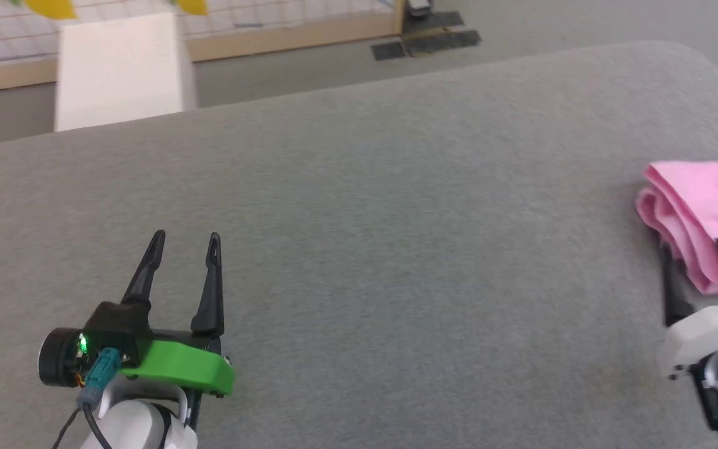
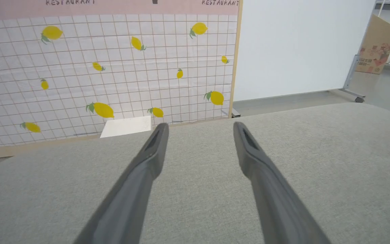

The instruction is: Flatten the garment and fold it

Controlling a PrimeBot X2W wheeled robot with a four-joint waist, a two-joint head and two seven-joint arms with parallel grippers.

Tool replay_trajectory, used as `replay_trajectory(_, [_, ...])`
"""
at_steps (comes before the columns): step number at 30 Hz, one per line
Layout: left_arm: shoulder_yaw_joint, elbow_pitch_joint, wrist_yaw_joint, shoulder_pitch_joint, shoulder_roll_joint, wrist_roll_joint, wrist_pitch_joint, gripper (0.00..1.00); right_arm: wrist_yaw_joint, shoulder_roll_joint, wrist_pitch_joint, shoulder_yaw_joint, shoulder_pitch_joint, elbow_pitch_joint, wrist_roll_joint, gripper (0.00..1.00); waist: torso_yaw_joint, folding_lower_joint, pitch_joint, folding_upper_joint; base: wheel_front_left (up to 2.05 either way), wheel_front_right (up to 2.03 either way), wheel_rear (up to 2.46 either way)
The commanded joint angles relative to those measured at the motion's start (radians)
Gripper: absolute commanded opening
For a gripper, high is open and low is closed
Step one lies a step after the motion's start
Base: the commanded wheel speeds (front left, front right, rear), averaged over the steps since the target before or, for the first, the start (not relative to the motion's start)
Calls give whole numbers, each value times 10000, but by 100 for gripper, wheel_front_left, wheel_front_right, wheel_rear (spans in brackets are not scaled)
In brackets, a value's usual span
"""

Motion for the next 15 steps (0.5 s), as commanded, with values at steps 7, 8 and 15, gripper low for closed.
replay_trajectory(7, [134,437,3,292,-30,-213,-103,100,-17,941,276,709,885,-2153,383,100,1668,1,-889,72,0,0,0])
replay_trajectory(8, [173,509,12,359,-18,-257,-107,100,-17,1047,331,840,992,-2454,406,100,1744,1,-949,72,0,0,0])
replay_trajectory(15, [272,690,55,757,53,-361,-130,100,-17,1332,546,1457,1804,-3684,616,100,2012,1,-1195,72,0,0,0])
